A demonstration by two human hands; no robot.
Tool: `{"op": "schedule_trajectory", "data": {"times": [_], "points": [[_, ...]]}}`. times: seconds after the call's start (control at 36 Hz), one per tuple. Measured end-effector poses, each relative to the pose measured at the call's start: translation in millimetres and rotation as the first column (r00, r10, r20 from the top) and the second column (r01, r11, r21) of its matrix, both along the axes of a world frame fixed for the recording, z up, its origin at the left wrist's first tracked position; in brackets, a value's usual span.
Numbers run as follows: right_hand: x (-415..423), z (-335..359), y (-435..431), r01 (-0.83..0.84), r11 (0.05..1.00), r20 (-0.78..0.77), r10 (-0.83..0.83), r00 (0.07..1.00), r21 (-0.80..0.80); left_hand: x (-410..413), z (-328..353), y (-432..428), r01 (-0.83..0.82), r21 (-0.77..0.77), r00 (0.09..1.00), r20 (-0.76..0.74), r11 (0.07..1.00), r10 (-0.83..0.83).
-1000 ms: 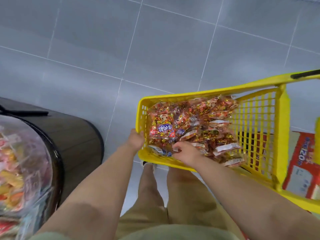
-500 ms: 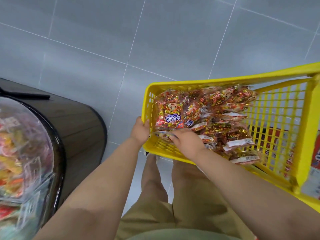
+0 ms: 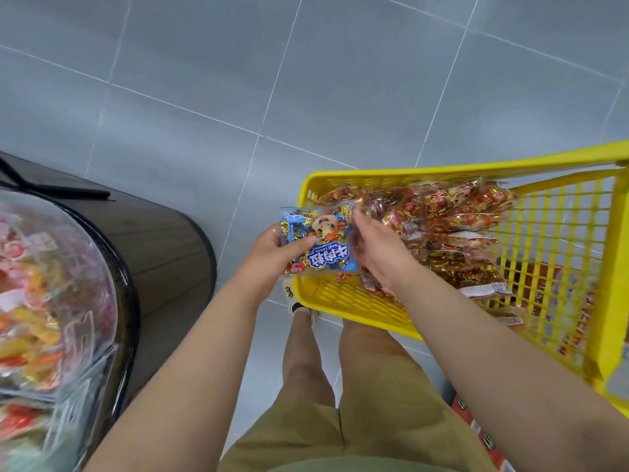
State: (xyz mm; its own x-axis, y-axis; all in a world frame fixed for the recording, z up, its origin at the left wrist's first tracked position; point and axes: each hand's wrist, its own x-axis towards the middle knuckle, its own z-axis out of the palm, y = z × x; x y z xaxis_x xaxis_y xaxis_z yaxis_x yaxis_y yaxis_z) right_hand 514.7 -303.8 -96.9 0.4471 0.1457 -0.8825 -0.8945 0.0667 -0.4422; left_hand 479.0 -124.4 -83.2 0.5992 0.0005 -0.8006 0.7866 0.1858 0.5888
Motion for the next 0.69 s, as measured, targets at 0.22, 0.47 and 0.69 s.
{"op": "schedule_trajectory", "data": {"times": [0.22,0.47,0.69], "points": [[5,-64,0,-0.270,0.794,-0.168,0.212,0.963,-0.544,-10,-8,20,-0.173,0.081,0.983,-0.053,0.982,0.178],[8,-62,-1,-0.231,0.848,-0.124,0.196,0.973,-0.477,-18,-10,33,-0.244,0.142,0.964,-0.067,0.959,0.256],[-8,6,-50,-0.002,0.999,-0.169,-0.007,0.986,-0.054,-7,6,24,-0.212,0.138,0.971,-0.084,0.967,0.225]]}}
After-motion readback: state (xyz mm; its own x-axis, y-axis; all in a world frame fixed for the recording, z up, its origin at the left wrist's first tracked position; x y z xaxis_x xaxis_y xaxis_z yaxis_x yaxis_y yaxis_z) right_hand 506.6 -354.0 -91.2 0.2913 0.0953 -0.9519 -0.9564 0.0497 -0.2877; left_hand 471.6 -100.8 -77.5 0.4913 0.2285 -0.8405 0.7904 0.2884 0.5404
